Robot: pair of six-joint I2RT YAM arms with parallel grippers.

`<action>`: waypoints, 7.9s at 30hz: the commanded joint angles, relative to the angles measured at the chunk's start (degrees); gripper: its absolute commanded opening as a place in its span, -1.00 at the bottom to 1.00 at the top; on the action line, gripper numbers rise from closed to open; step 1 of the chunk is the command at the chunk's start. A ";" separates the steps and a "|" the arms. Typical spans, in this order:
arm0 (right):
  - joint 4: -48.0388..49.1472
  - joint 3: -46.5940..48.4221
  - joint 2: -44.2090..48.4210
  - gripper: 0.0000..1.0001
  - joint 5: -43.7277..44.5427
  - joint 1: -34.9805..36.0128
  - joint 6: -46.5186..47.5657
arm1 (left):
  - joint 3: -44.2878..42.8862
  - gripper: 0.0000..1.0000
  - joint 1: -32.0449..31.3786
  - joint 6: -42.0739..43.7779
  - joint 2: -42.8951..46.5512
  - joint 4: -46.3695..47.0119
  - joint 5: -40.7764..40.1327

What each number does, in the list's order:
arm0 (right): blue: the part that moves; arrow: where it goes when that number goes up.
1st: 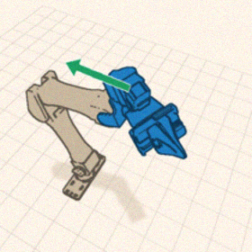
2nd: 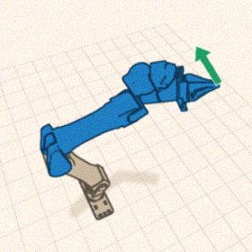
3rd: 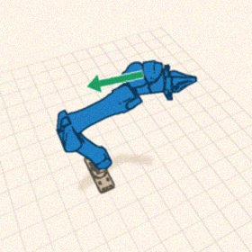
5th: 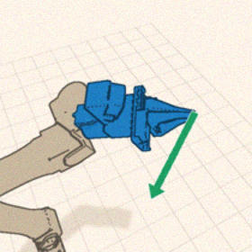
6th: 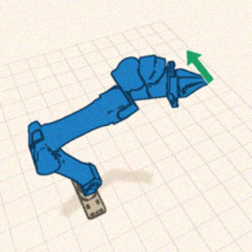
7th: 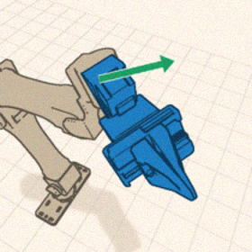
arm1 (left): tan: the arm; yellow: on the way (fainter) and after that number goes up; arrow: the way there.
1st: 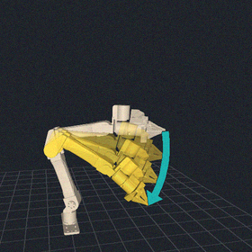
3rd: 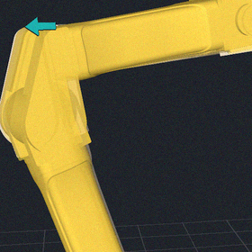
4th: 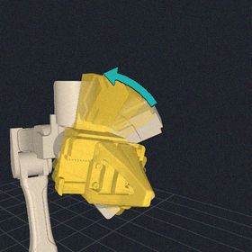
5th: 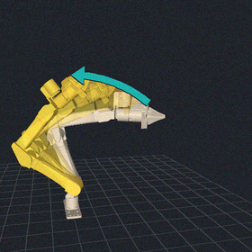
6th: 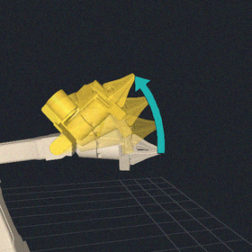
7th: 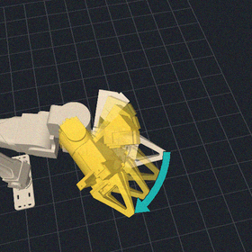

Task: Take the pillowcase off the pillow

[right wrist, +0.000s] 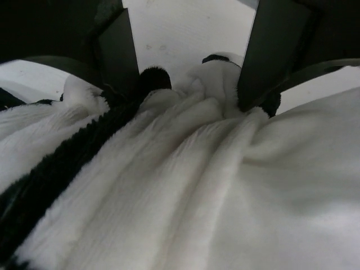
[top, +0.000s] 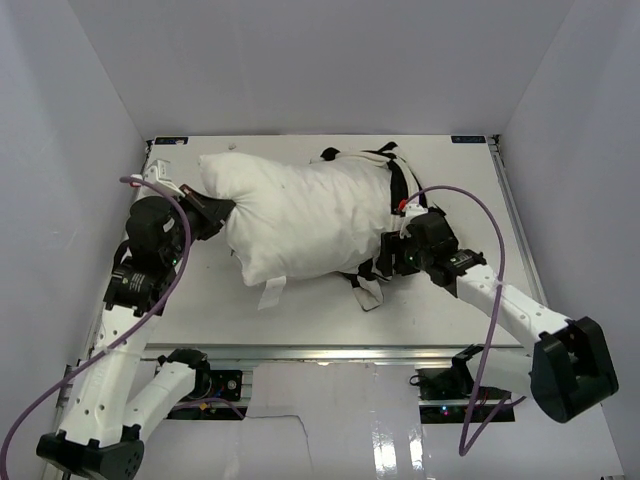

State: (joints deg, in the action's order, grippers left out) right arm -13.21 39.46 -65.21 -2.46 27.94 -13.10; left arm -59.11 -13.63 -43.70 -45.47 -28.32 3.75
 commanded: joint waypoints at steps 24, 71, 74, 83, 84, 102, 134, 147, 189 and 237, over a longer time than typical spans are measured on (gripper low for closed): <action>19.89 12.21 -33.90 -0.85 -5.71 -29.24 -15.19 | -51.00 -1.00 0.00 0.64 -19.30 -14.92 -1.84; 23.32 12.22 -37.19 -0.85 -4.14 -24.42 -9.22 | -50.63 -1.00 0.00 2.49 -18.41 -14.22 11.71; 23.85 11.07 -36.22 -0.85 -2.48 -26.09 -10.62 | -62.24 -1.00 0.00 -0.85 -23.42 -15.80 14.61; 22.18 12.39 -38.58 -0.85 3.26 -32.76 -16.15 | -63.32 -1.00 0.09 -4.72 -26.07 -13.00 18.05; 22.00 12.83 -39.37 -0.85 0.64 -35.48 -17.56 | -64.71 -1.00 0.01 -4.99 -26.59 -13.08 18.05; 21.29 11.69 -35.07 -0.85 5.31 -45.69 -24.52 | -51.78 -1.00 0.09 -5.35 -19.50 -6.40 11.21; 26.93 4.40 -20.14 -0.85 -14.68 -37.62 -15.02 | -15.33 0.95 -0.69 21.03 -21.15 -9.57 -5.52; 26.14 1.49 -16.35 -0.85 -13.28 -33.66 -14.85 | -5.05 0.37 -21.70 17.08 -39.42 -3.06 -11.73; 22.97 -3.78 -4.23 -0.85 -7.65 -43.94 -15.54 | -14.99 -1.00 13.53 4.86 -40.66 1.86 -4.71; -4.20 5.54 20.55 0.80 11.16 13.54 -7.29 | 23.16 0.96 -15.29 12.68 17.25 17.16 11.89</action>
State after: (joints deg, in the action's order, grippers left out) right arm -22.31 46.06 -47.55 7.84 41.08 -20.01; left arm -36.88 -28.69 -30.63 -31.68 -14.33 13.96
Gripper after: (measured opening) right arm 0.900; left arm 0.976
